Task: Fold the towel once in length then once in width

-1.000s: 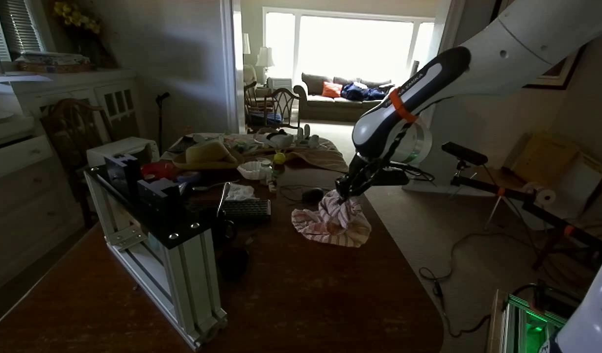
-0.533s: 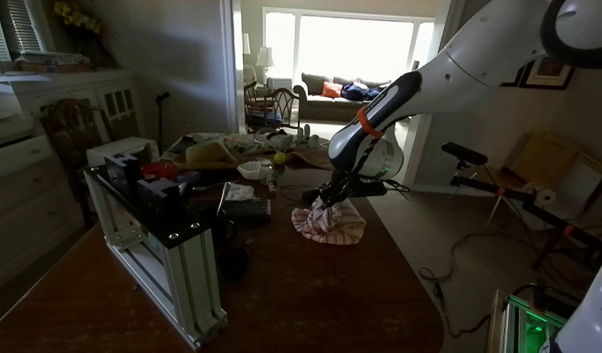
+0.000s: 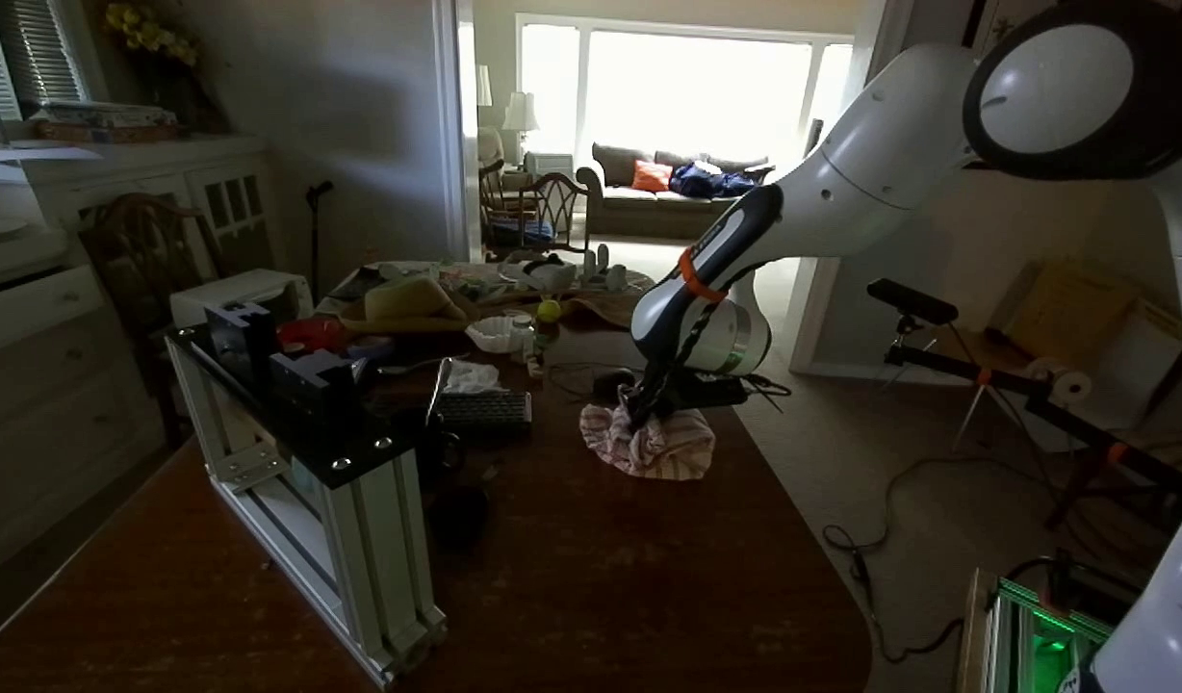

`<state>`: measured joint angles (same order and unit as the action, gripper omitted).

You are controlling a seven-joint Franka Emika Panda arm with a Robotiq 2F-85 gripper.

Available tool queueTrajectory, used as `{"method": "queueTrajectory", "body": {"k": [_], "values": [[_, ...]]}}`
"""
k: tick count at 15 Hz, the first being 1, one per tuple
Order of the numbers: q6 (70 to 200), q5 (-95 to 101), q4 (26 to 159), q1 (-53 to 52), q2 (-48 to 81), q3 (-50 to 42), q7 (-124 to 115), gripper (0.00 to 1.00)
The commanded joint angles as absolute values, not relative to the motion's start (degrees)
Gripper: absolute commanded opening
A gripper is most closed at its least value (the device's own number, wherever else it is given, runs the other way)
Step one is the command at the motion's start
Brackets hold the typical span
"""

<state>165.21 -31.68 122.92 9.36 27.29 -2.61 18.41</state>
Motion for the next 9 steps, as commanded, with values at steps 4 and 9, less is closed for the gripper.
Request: {"method": "queueTrajectory", "body": {"k": [4, 9], "values": [[165.1, -33.1, 120.1, 11.1, 30.0, -1.1, 19.5, 0.36], [163.3, -31.9, 124.1, 10.0, 21.7, -0.8, 18.3, 0.66]]}}
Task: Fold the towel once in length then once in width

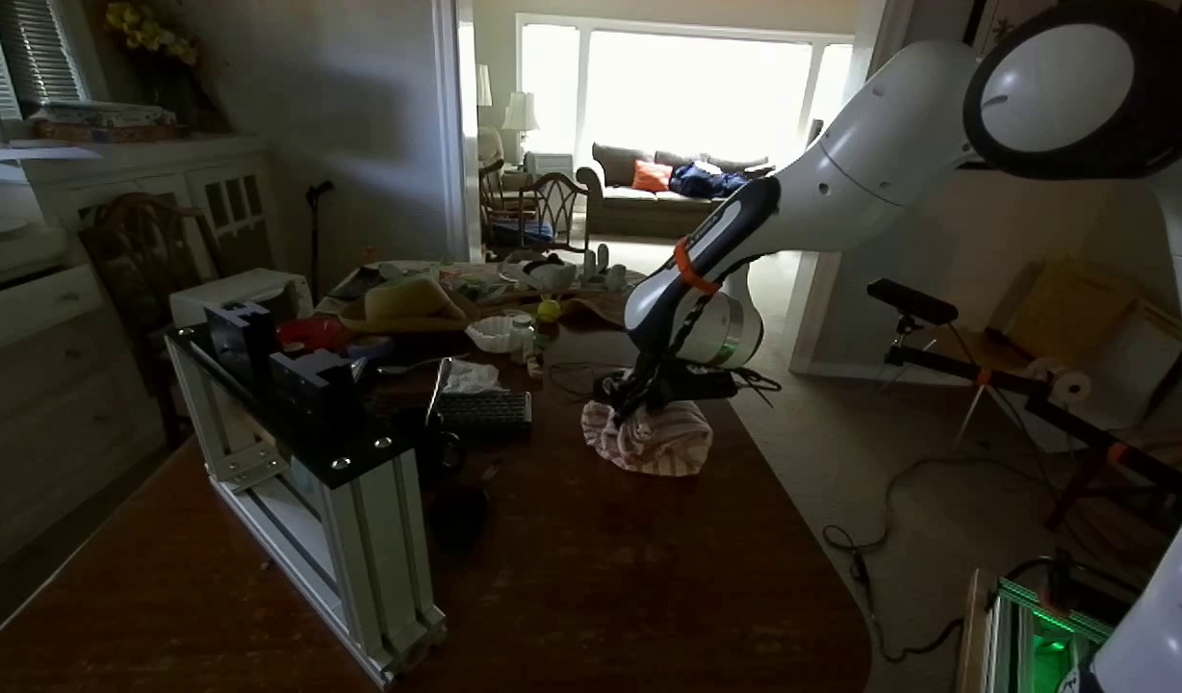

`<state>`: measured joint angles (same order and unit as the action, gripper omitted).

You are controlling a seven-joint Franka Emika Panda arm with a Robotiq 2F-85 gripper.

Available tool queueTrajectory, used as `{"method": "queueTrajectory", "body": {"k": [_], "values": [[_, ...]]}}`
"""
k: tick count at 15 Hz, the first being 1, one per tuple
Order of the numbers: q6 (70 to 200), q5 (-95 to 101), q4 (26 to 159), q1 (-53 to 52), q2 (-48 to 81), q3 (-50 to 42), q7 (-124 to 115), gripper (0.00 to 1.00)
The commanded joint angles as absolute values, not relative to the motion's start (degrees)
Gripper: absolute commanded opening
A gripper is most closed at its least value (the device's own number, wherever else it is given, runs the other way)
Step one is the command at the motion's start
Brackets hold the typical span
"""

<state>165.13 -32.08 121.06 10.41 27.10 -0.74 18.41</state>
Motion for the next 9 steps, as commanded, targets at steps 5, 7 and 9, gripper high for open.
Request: {"method": "queueTrajectory", "body": {"k": [5, 7, 9], "values": [[162.1, -29.8, 128.6, 8.8, 12.9, -3.2, 16.8, 1.00], [161.7, -28.3, 130.1, 8.6, 10.1, -4.5, 16.3, 1.00], [160.8, -24.7, 131.3, 8.5, 8.1, -6.4, 14.4, 0.99]]}}
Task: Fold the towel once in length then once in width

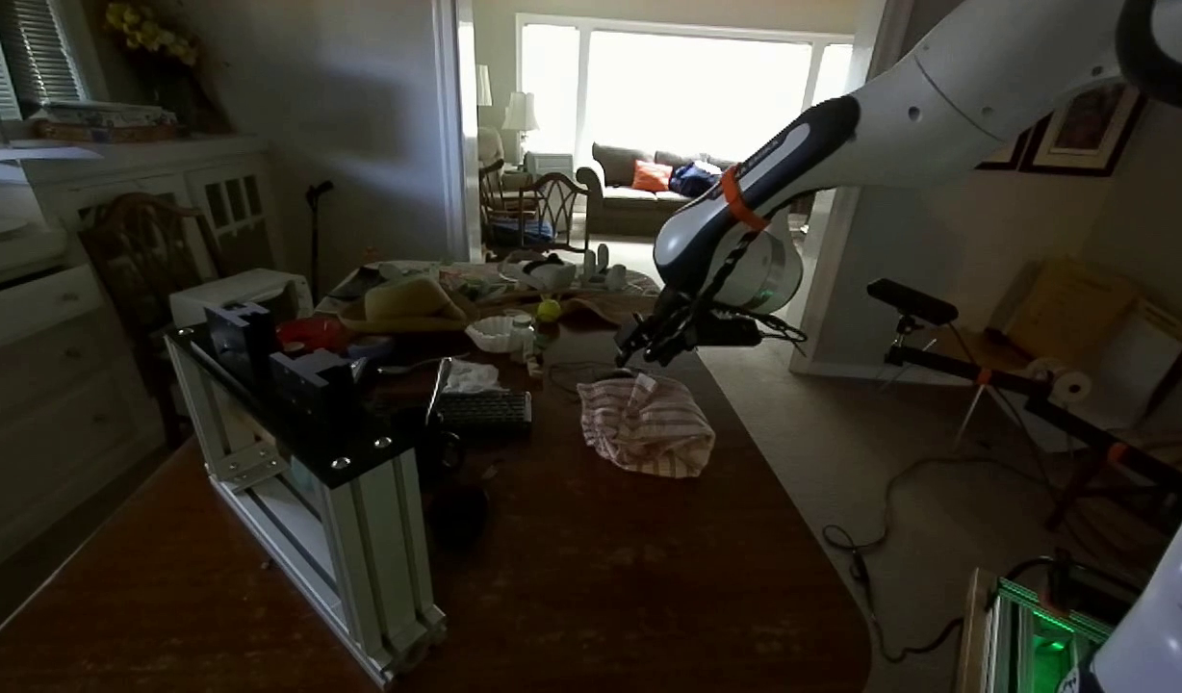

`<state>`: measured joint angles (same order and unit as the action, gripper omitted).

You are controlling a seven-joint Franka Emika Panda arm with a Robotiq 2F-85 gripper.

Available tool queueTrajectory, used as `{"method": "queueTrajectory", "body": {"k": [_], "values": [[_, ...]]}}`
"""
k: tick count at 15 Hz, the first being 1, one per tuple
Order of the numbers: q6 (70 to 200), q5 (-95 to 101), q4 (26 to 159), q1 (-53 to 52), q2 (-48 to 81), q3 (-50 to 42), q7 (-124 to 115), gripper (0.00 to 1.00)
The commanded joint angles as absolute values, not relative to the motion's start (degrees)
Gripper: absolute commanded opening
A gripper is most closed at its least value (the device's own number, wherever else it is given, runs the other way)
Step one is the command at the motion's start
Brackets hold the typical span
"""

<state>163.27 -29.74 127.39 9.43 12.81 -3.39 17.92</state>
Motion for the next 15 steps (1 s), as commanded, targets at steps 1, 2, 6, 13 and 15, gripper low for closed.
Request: {"method": "queueTrajectory", "body": {"k": [1, 2, 6, 13, 15], "values": [[160.3, -23.4, 131.7, 8.8, 7.4, -6.9, 14.4, 0.74], [160.2, -21.7, 131.9, 8.8, 7.2, -7.6, 13.2, 0.74], [160.1, -21.6, 131.0, 9.4, 9.2, -8.5, 12.4, 0.43], [165.2, -26.3, 128.2, 9.6, 16.8, -6.8, 12.0, 0.00], [167.8, -28.1, 126.7, 9.9, 19.9, -5.8, 12.5, 0.00]]}}
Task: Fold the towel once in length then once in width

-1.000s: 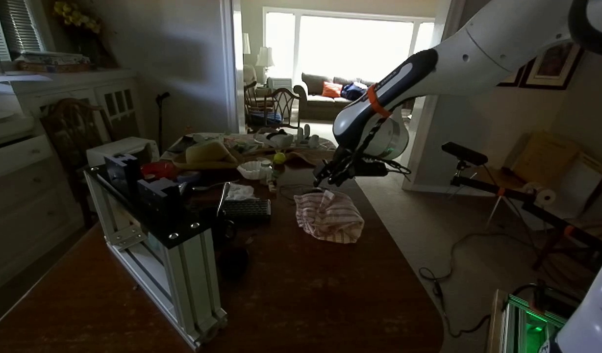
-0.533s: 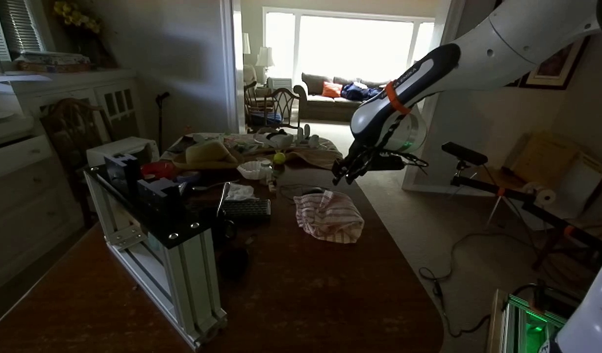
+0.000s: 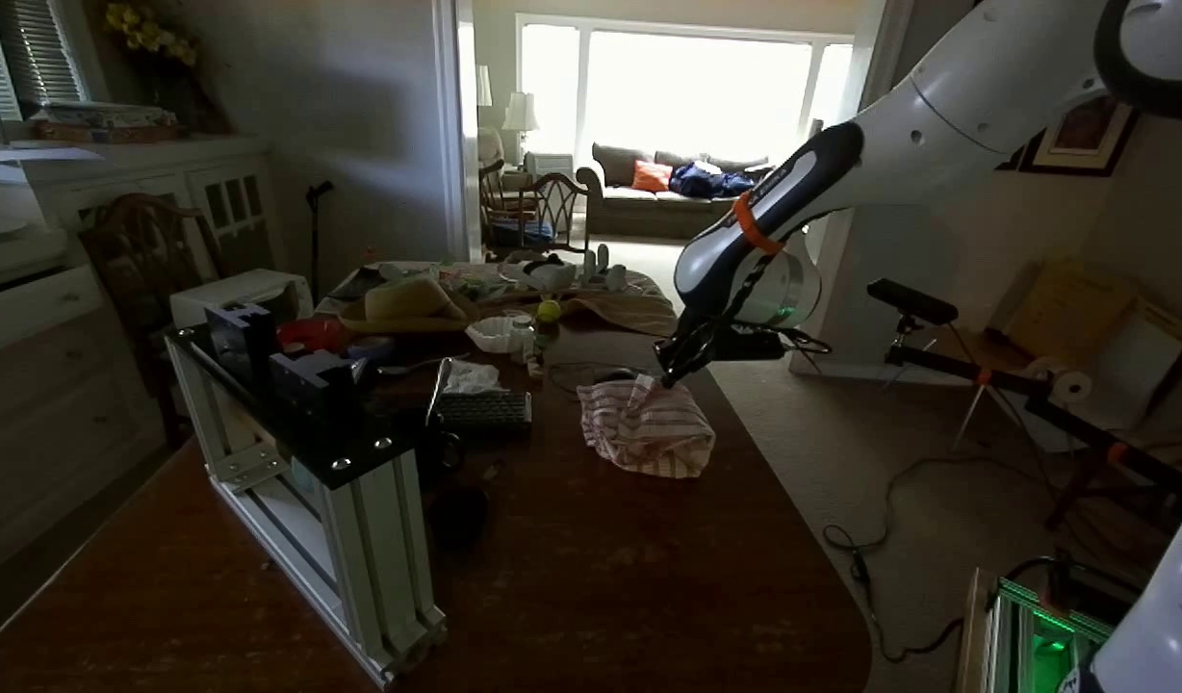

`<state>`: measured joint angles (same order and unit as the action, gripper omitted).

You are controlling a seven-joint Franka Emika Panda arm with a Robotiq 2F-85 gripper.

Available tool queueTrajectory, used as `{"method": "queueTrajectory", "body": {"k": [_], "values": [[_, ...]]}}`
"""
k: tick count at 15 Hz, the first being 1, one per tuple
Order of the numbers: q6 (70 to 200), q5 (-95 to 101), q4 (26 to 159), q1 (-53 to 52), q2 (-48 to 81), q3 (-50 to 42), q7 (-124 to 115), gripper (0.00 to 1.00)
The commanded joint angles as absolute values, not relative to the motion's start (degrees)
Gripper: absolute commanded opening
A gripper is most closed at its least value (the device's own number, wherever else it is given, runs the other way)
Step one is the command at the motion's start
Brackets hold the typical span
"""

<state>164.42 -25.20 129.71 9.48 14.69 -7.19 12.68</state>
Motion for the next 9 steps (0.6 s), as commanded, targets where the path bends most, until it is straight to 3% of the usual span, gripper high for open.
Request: {"method": "queueTrajectory", "body": {"k": [1, 9], "values": [[168.9, -27.7, 126.1, 9.5, 21.5, -6.1, 11.6, 0.00], [169.1, -21.8, 120.7, 10.4, 32.2, -6.6, 4.0, 0.00]]}}
